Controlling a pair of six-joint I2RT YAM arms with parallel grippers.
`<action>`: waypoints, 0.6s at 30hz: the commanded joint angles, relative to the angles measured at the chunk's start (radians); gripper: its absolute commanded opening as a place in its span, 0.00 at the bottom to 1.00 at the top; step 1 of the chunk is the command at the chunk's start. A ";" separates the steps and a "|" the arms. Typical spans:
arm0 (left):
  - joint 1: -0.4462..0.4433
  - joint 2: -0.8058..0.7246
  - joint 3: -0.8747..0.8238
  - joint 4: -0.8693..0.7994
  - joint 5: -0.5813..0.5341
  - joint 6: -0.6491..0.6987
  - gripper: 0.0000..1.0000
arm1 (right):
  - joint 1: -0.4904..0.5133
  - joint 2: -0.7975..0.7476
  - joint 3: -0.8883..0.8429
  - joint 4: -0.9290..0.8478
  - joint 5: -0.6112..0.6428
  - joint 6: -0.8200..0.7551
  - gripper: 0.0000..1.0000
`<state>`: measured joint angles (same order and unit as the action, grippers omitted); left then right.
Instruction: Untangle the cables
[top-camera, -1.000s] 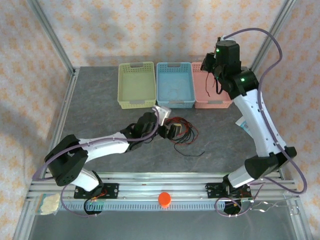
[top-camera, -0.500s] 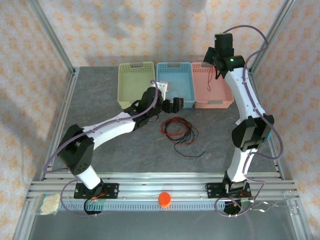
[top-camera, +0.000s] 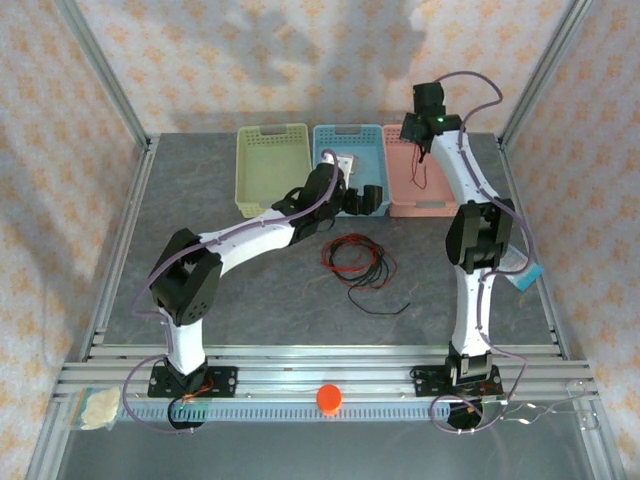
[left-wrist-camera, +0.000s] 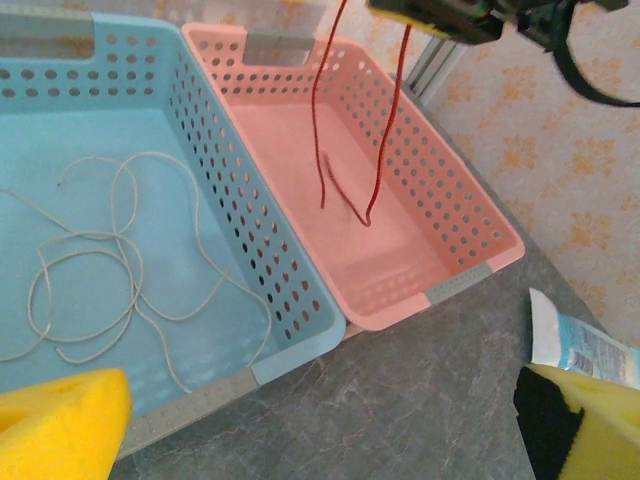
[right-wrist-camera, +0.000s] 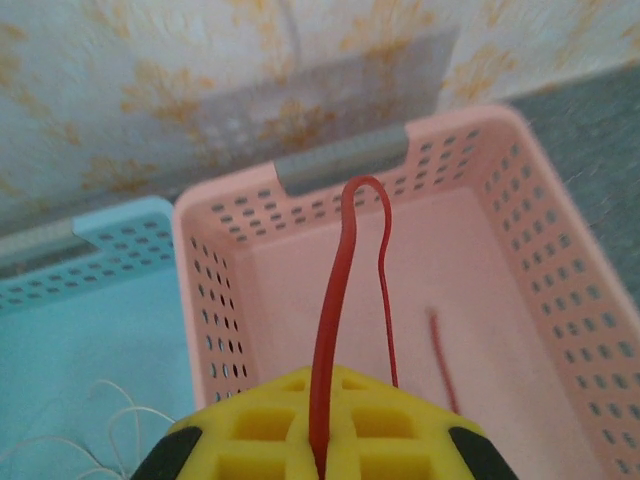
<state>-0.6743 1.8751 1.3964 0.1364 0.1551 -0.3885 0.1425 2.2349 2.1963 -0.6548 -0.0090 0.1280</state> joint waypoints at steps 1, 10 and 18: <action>-0.011 0.023 0.031 -0.049 -0.027 -0.010 0.99 | -0.027 0.046 0.006 -0.009 -0.066 0.025 0.00; -0.041 0.099 0.067 -0.116 -0.057 -0.007 0.99 | -0.058 0.171 0.068 -0.075 -0.110 0.066 0.05; -0.047 0.065 0.087 -0.158 -0.098 0.001 0.99 | -0.063 0.094 0.067 -0.078 -0.130 0.059 0.37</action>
<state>-0.7204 1.9839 1.4464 0.0166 0.1013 -0.3923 0.0814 2.4096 2.2257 -0.7120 -0.1383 0.1833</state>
